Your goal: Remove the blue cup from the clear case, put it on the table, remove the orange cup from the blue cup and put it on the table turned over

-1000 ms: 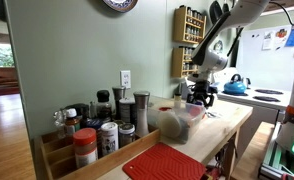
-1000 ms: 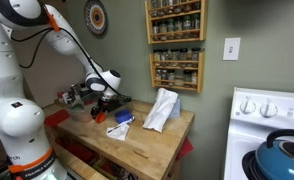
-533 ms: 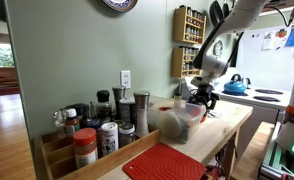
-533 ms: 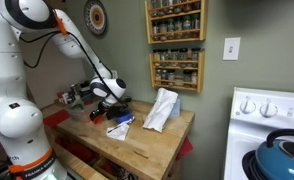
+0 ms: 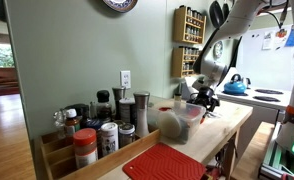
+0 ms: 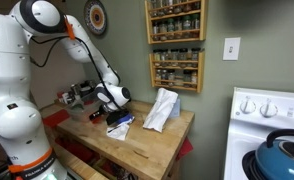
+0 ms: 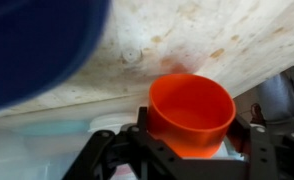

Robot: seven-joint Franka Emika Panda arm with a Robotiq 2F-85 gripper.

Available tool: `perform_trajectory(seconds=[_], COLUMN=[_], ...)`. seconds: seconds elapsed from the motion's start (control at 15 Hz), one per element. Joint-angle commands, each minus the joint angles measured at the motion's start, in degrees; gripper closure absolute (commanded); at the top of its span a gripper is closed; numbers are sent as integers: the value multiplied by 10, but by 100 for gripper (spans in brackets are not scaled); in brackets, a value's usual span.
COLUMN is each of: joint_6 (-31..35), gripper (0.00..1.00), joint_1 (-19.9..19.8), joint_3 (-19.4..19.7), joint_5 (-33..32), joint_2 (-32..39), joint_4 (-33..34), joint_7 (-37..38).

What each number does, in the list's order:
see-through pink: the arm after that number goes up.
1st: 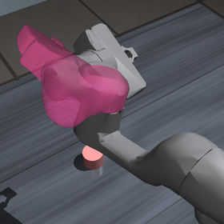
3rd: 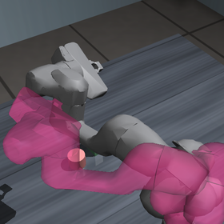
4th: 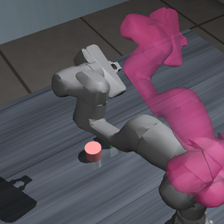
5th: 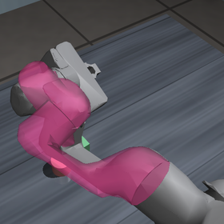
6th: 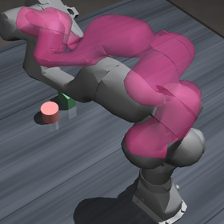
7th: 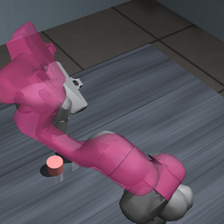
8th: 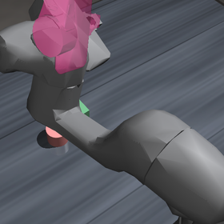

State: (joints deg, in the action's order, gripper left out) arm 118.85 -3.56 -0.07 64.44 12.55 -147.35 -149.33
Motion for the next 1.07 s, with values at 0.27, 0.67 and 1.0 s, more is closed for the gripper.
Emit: perform_trajectory(seconds=[0.27,0.67,1.0], joint_6=[-41,-26,-20], gripper=[51,18,13], joint_1=[-14,-12,-10], joint_3=[18,30,35], joint_5=[32,16,13], joint_2=[51,42,42], joint_4=[26,28,28], joint_7=[-48,-40,-41])
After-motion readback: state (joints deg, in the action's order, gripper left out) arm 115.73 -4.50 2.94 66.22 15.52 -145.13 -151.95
